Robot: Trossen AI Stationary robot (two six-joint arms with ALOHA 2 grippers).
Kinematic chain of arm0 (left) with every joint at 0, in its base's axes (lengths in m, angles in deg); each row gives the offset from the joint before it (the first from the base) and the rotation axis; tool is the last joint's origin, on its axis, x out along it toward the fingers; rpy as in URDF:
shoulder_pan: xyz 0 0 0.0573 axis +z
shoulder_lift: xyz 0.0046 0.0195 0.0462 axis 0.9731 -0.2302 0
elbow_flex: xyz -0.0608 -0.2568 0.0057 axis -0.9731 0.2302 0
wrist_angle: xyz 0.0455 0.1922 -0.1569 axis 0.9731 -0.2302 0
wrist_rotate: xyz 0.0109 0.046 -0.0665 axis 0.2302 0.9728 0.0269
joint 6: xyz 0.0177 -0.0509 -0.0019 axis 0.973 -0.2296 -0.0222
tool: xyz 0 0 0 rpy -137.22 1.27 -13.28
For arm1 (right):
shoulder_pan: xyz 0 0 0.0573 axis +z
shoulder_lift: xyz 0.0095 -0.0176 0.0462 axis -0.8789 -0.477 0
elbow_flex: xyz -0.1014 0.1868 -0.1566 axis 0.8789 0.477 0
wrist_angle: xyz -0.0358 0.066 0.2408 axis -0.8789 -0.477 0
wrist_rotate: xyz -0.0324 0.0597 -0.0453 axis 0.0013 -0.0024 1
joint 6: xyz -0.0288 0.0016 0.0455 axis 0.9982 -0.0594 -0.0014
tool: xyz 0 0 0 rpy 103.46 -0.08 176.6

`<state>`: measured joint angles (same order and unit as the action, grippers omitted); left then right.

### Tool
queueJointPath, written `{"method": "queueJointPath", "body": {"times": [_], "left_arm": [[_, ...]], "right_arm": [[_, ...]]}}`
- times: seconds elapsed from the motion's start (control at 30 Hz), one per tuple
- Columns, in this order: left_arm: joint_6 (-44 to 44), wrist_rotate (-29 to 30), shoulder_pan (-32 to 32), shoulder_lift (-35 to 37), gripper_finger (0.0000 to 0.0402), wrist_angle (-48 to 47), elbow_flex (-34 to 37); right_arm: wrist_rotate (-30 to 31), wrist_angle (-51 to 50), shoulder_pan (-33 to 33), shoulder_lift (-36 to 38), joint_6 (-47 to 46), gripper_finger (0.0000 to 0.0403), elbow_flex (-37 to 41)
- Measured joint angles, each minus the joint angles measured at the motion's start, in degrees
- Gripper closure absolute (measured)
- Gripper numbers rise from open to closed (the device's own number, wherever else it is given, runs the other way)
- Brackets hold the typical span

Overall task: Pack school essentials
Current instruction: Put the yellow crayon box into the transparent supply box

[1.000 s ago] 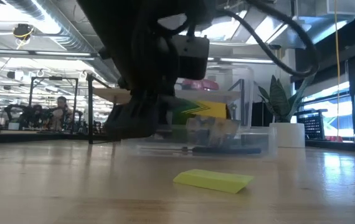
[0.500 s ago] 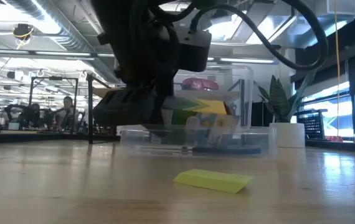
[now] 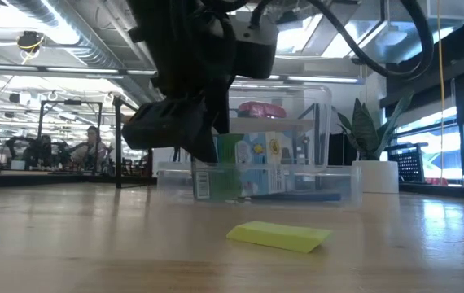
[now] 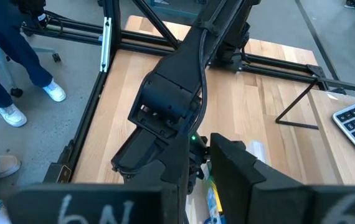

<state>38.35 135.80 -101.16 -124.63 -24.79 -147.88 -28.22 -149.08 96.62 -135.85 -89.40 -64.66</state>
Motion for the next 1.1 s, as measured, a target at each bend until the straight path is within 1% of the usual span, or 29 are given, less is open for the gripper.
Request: {"method": "queueJointPath", "body": {"times": [0.17, 0.27, 0.43, 0.63, 0.87, 1.1], "left_arm": [[-1.5, 0.1, -0.4, 0.0, 0.0148, -2.3, -2.2], [-2.0, -1.3, -0.7, 0.0, 0.0148, -4.6, -4.2], [-7.2, -5.1, -1.1, 0.0, 0.0148, -8.7, -6.8], [-15.7, -5.3, -2.7, 0.1, 0.0148, -15.9, -10.1], [-24.9, -5.6, -4.4, 4.8, 0.0148, -20.1, -10.2], [-27.6, -8.0, -7.0, 10.5, 0.0148, -21.2, -10.2]], "right_arm": [[0.0, 0.0, 0.0, 0.0, 0.0, 0.0334, 0.0], [0.0, 0.0, 0.0, 0.0, 0.0, 0.0334, 0.0], [0.0, 0.0, 0.0, 0.0, 0.0, 0.0334, 0.0], [0.0, 0.0, 0.0, 0.0, 0.0, 0.0334, 0.0], [0.0, 0.0, 0.0, 0.0, 0.0, 0.0334, 0.0], [0.0, 0.1, 0.0, 0.0, 0.0, 0.0334, 0.0]]}}
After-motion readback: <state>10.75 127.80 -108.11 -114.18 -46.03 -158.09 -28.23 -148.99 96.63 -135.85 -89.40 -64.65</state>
